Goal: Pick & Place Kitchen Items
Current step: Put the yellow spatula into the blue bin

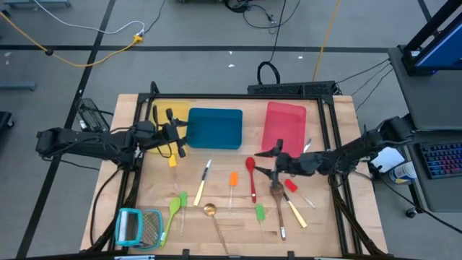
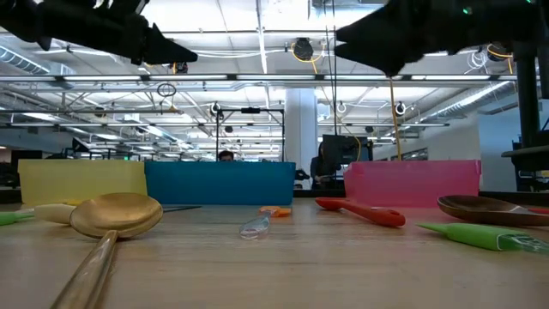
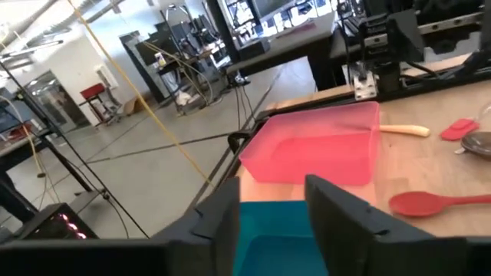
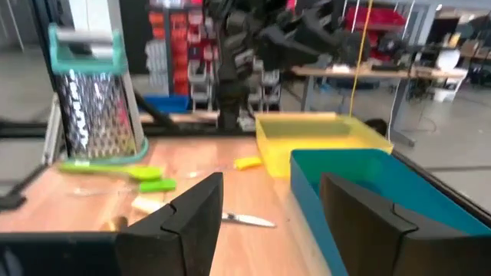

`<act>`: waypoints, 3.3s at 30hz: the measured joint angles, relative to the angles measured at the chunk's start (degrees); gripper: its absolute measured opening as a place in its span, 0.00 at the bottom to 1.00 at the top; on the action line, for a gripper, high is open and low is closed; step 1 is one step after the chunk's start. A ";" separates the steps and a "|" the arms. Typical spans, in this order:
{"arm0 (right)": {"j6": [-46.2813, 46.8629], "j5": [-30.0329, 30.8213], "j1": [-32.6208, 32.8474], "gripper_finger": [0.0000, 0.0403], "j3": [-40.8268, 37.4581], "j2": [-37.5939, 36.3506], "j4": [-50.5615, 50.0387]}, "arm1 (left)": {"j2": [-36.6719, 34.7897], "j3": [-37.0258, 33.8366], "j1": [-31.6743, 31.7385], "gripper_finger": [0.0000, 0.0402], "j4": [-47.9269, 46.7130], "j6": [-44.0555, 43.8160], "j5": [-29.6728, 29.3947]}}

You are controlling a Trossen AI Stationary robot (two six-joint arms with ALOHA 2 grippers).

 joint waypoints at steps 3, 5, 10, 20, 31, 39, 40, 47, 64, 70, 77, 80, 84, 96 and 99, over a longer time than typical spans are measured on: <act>3.36 0.17 -0.06 0.53 5.52 2.50 -7.50 | -0.02 0.00 -0.41 0.49 0.38 -1.58 -0.01; 5.76 0.22 -0.11 0.53 7.91 3.90 -10.36 | -0.02 0.00 -0.89 0.53 0.45 -4.07 0.03; 6.29 -0.04 -0.01 0.53 8.46 5.15 -12.63 | -0.02 0.00 -2.90 0.54 -2.14 -10.16 0.24; 12.12 0.08 0.00 0.53 4.05 5.18 -13.15 | 3.35 0.02 -8.91 0.54 -3.84 -17.32 7.05; 4.53 0.12 -0.88 0.51 2.59 5.15 -7.09 | 11.54 0.02 -13.83 0.54 -3.66 -30.41 5.80; -7.61 0.08 -4.32 0.51 2.59 5.14 3.54 | 12.37 0.02 -21.55 0.54 -4.97 -43.09 -3.08; -7.98 0.05 -4.77 0.51 2.59 5.13 4.11 | 12.37 0.02 -22.41 0.54 -6.22 -44.82 -4.67; -8.18 -0.01 -6.97 0.50 2.57 5.13 4.41 | 12.37 0.02 -25.10 0.54 -18.95 -60.23 -9.66; -9.82 -0.05 -9.66 0.50 2.55 5.13 3.76 | 16.40 0.00 -29.53 0.54 -45.67 -106.09 -2.94; -10.06 -0.07 -9.81 0.49 2.55 5.15 3.47 | 18.05 0.11 -29.56 0.54 -51.91 -114.52 -4.62; -10.25 -0.07 -9.83 0.50 2.55 5.15 3.45 | 21.00 0.20 -29.70 0.54 -52.16 -119.12 -7.96; -10.23 -0.07 -9.86 0.50 2.55 5.15 3.44 | 22.36 0.17 -30.67 0.54 -51.35 -120.03 -6.25; -10.14 -0.07 -9.86 0.50 2.55 5.15 3.33 | 23.34 0.04 -33.03 0.54 -45.02 -120.15 -3.54; -10.01 -0.07 -9.88 0.50 2.55 5.14 3.07 | 22.57 0.00 -36.38 0.54 -38.13 -117.77 6.03; -10.02 -0.08 -9.88 0.49 2.55 5.15 3.23 | 21.28 0.00 -34.82 0.54 -39.79 -116.09 5.99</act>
